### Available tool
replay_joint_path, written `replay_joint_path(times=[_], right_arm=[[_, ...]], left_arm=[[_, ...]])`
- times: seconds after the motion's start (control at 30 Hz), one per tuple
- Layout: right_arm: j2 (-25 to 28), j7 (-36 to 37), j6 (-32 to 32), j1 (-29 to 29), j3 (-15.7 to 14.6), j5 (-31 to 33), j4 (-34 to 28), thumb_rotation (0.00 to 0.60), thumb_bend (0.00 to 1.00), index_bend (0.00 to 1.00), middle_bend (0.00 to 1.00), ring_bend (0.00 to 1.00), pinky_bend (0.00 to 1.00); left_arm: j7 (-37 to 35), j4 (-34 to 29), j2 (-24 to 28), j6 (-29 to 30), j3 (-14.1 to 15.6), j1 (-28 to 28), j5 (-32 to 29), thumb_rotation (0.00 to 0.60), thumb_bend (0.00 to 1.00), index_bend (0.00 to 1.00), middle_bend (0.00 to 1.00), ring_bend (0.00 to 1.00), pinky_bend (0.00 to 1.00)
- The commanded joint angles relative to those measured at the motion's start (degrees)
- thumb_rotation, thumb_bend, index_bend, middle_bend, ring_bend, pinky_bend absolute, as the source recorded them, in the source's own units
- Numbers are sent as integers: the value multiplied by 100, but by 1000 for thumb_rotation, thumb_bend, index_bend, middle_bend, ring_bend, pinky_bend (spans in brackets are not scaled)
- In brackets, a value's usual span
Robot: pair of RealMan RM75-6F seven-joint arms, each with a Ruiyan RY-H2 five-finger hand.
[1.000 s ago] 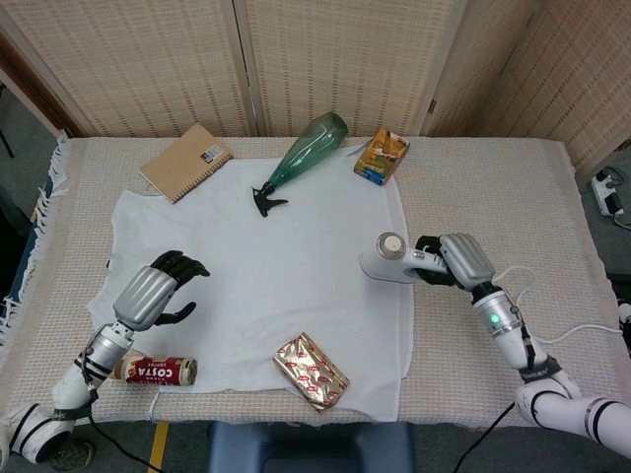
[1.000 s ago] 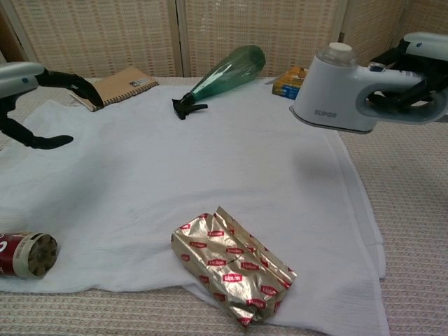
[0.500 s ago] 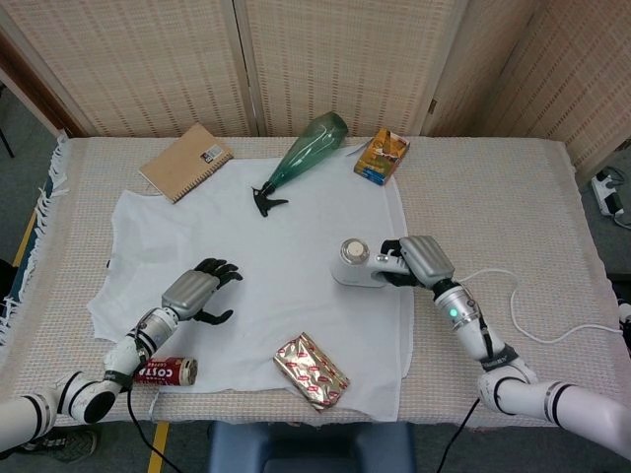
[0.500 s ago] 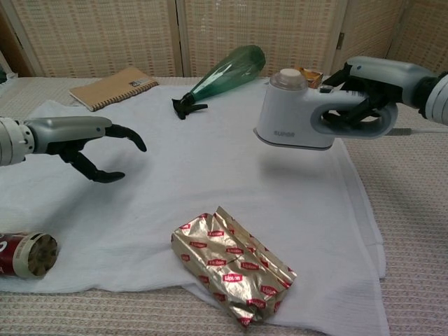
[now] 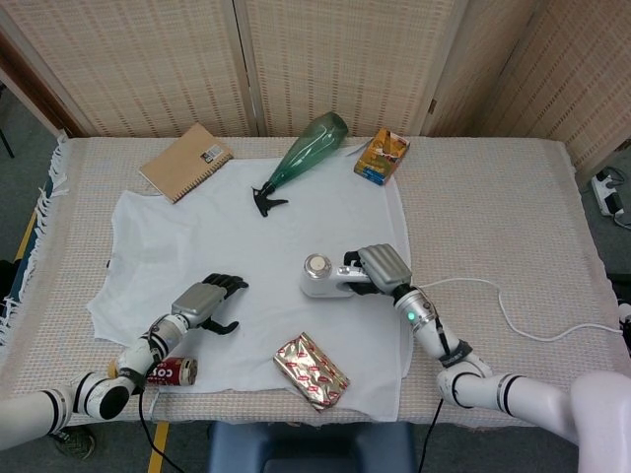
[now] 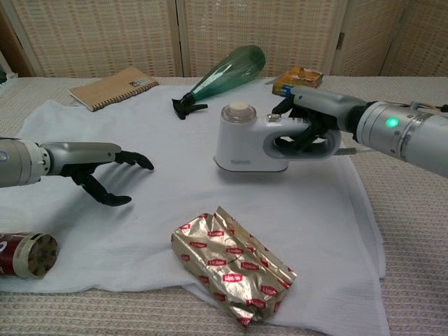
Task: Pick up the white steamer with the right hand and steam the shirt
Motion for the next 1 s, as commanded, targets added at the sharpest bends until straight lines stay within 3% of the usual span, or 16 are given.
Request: replay_joint_path(times=[0.03,0.27,0.53,0.83,1.0], right_arm=[[-178,-149,-23,107,-56,-58,178,600,709,823,886,803,875],[-433,-594,-102,245,-223,-127,627,600,708,823,886,803,875],[-366,-731,-112,142,-307,-40,917,600,709,823,886,803,876],[-131,-620,-100,-125,-311,175,1238,600,708,823,886,803,875],[105,-211,178,-272,-200,29,967,600,709,823,886,804,875]], left_arm=[[80,-19,-19,60,35,-21,-30,432,405,135,102,2,0],[197,-30,-91,272,98,-12,7,428,401,156,98,2,0],[266,-66,-131,438,169,15,97,436,398,158,96,2,0],[285,-119,-84,530,188,36,91,430,396,160,97,2,0],[328,-182,-52,628,194,61,87,433,394,161,97,2,0]])
